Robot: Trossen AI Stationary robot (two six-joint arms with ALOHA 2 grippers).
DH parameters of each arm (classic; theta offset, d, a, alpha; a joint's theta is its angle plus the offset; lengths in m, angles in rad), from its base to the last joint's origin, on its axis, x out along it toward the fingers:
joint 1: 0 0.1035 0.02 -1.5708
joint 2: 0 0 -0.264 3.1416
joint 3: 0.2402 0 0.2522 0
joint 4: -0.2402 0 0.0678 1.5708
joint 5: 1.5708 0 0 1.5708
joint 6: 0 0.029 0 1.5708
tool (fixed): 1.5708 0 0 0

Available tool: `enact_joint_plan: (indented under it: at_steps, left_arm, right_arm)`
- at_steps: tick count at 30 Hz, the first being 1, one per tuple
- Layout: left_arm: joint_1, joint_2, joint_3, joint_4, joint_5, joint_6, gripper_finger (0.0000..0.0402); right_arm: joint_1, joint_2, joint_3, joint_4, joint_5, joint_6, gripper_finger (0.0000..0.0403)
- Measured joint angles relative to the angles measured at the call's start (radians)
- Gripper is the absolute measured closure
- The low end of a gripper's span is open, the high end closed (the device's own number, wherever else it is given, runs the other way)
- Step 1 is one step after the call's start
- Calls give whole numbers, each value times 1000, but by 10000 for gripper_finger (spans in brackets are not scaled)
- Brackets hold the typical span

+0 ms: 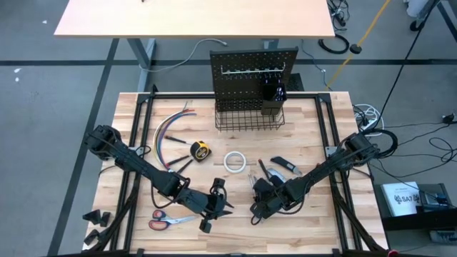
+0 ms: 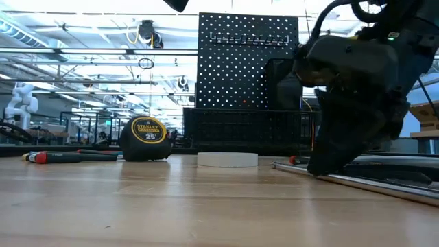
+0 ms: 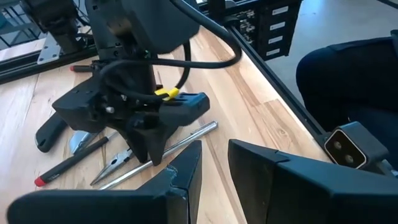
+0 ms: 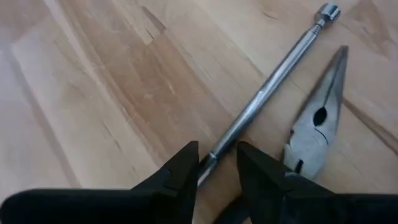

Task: Hang tools onto peg board
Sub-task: Put the tire pressure gauge pen into the black bin on the peg board

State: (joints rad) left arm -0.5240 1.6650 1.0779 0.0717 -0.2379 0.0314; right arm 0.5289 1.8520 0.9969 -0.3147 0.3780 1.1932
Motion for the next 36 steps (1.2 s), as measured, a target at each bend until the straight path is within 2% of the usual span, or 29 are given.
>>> enact_joint_plan:
  at_steps: [11,18,24,36]
  left_arm:
    - [0,0,0,-24,0,-25,315]
    - [-6,0,0,-47,34,-45,315]
    - [-9,0,0,-59,48,-45,315]
    - [-8,-1,0,-54,48,-48,315]
  right_arm:
    - [2,163,265,-398,-2,-28,338]
    - [19,245,339,-435,-64,-68,350]
    - [55,247,337,-445,-7,-52,352]
    - [34,265,340,-428,-34,-114,394]
